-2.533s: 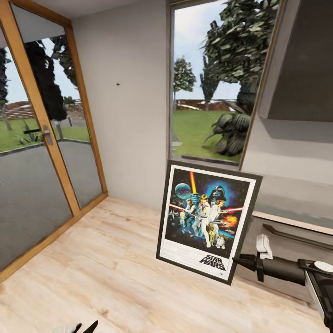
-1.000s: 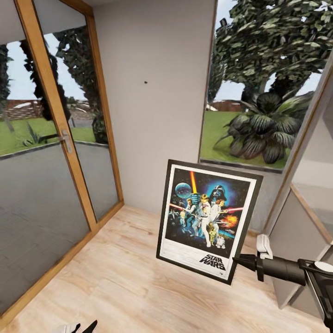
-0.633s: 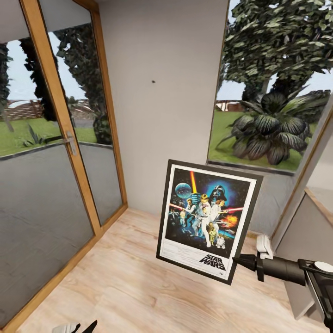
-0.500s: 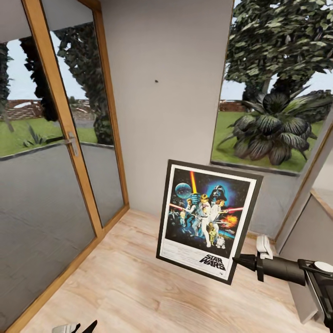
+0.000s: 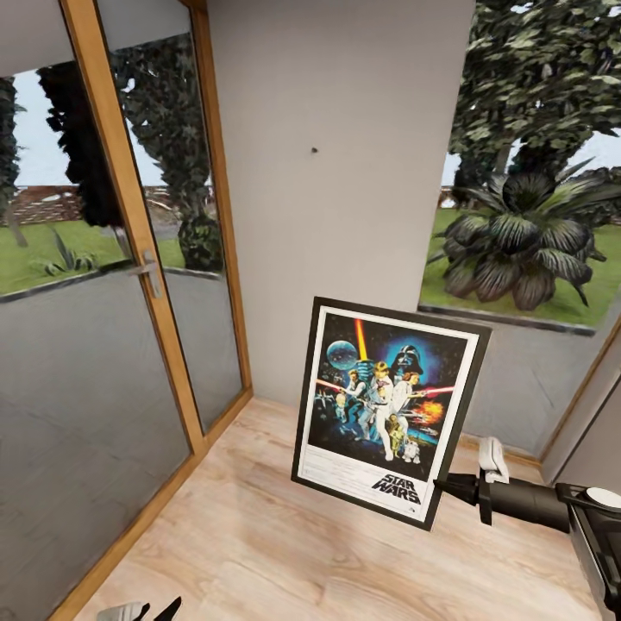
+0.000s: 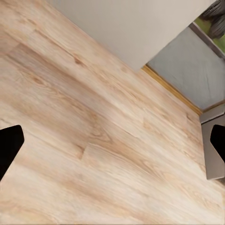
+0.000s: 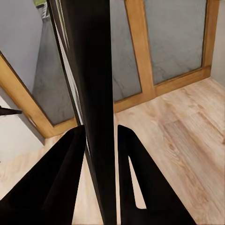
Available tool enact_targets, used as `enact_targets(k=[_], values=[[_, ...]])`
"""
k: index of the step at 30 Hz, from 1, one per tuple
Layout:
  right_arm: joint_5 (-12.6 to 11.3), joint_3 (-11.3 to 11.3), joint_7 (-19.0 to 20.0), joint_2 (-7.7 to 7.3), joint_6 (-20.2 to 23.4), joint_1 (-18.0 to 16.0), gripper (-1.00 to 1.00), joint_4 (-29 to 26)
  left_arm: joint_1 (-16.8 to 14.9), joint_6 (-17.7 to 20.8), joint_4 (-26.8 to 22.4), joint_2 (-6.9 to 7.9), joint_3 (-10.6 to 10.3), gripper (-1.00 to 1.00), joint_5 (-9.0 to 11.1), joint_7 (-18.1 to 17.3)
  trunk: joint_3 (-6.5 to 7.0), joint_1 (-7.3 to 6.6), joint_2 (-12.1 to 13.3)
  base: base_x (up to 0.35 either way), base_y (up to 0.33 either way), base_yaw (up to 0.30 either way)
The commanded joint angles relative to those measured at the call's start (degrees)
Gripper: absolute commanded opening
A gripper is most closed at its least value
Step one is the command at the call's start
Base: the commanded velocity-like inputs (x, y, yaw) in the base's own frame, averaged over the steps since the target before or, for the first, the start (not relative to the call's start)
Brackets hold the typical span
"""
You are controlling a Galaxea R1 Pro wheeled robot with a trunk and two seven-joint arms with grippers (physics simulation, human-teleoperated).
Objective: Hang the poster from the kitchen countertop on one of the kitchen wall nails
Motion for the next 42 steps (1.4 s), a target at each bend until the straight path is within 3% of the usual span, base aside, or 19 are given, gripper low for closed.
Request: enact_targets(k=[1,23,42], values=[[0.31,-0.11,0.38,0.03,0.69,-0.07,-1.0,-0.1,-0.06,-0.26,0.07,0.0,0.45,1.0,-0.42,-0.15,-0.13,0.06,-0.13,0.21,0.312,0.0],[0.3,-0.11,0.39,0.03,0.7,-0.08,-1.0,-0.1,-0.06,-0.26,0.07,0.06,0.45,1.0,-0.42,-0.15,-0.13,0.06,-0.13,0.205,0.314,-0.015],[0.3,-0.03,0.44,0.03,0.87,-0.05,-1.0,-0.1,-0.06,-0.31,0.07,0.09,0.45,1.0,-0.42,-0.15,0.4,0.06,-0.13,0.193,0.316,-0.267]])
